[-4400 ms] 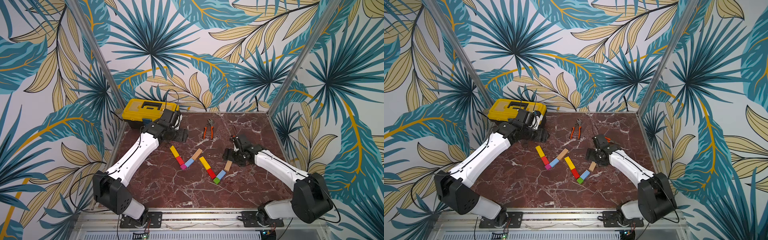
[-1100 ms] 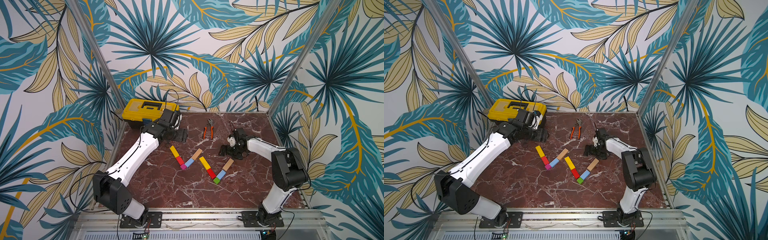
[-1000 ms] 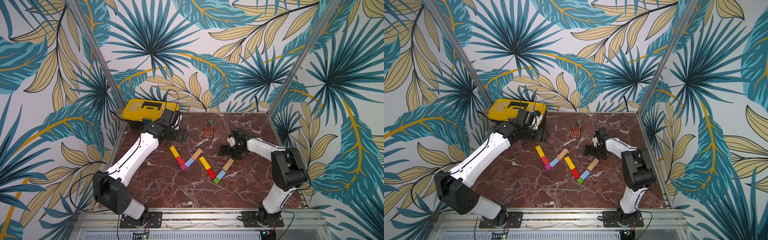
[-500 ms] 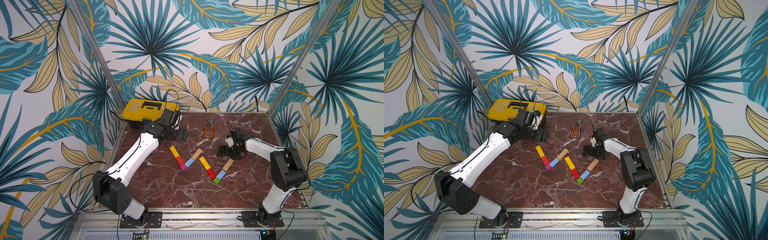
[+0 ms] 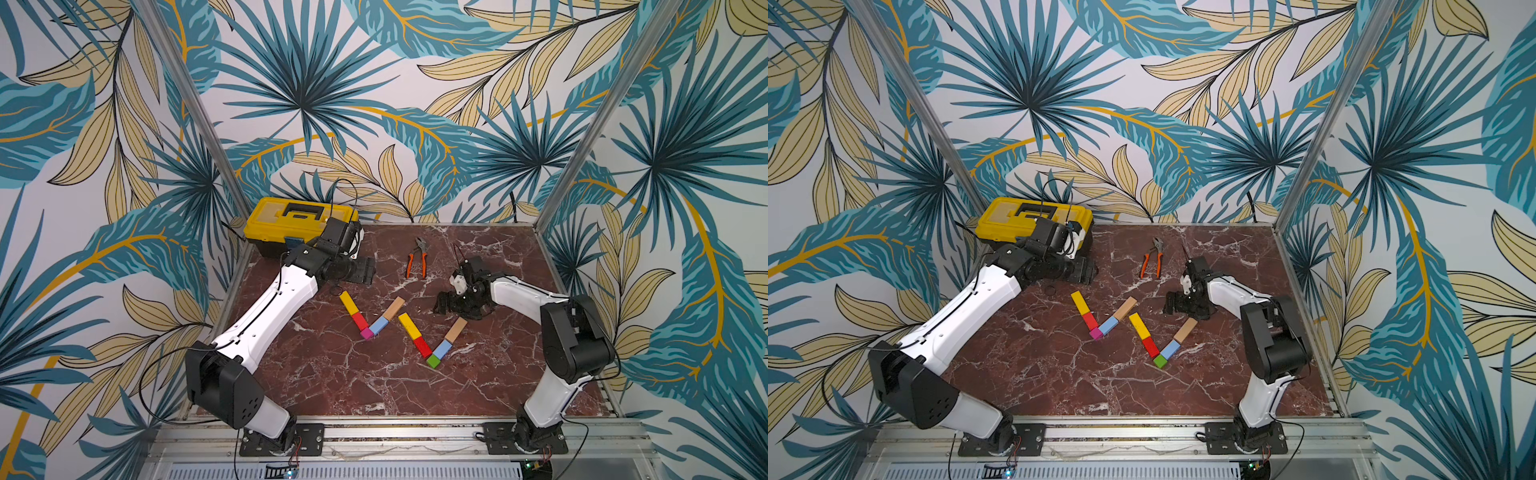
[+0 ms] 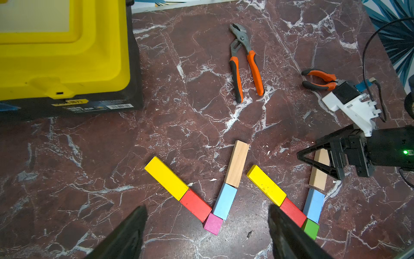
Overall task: Assemble the letter v with building blocks
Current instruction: Assemble the building block at the center of the board.
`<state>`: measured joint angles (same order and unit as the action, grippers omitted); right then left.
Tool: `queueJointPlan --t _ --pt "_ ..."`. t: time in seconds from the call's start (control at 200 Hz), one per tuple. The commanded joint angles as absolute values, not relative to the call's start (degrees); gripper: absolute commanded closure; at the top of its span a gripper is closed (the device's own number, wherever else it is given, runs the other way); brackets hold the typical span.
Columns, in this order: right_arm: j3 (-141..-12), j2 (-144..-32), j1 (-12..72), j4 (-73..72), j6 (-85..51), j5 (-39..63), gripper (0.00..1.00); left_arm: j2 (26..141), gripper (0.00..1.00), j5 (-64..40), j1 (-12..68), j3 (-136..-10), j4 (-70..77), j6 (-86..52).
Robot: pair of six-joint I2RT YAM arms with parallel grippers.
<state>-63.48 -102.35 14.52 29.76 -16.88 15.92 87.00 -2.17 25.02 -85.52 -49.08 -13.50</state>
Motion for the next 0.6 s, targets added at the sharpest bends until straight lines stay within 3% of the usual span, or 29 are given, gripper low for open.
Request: queueJointPlan --t 0.0,0.591 --pt "-61.3 -102.2 15.0 31.4 -17.1 16.2 0.01 86.4 0.14 -2.2 24.5 -85.8 -48.4 -13.3" --pt "-60.6 -100.9 15.2 31.3 -17.8 16.0 0.00 85.9 0.14 -2.4 24.5 -85.6 -48.4 -13.2"
